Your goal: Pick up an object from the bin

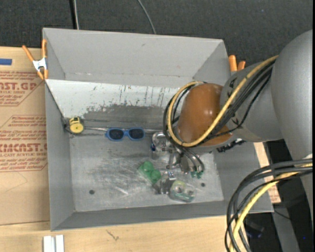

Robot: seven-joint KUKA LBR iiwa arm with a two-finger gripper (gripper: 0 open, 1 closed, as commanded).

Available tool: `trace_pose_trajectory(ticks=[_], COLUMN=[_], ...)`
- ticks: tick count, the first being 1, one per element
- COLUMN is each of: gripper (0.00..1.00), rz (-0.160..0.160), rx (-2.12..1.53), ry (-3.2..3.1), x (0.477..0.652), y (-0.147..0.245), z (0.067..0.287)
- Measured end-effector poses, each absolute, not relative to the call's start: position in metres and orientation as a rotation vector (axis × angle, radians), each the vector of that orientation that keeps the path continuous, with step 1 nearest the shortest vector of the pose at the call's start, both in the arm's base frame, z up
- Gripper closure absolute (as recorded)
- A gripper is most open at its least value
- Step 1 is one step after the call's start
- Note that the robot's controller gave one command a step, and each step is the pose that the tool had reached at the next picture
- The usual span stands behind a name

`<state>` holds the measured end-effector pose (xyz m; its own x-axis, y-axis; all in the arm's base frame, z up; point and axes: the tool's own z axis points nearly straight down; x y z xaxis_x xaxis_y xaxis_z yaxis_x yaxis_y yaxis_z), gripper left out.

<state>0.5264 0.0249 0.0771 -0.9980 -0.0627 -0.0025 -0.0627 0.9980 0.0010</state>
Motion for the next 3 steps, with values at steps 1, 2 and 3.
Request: trace_pose_trajectory(ticks=[1,2,3], gripper=[0.0,0.0,0.0], rz=[0.014,0.004,0.0], rx=[-0.281,0.005,-0.249], ry=[3.157,3.138,3.111], x=[0.571,0.547,0.506], y=[0.008,0.055,0.072], z=[0.072,0.077,0.074])
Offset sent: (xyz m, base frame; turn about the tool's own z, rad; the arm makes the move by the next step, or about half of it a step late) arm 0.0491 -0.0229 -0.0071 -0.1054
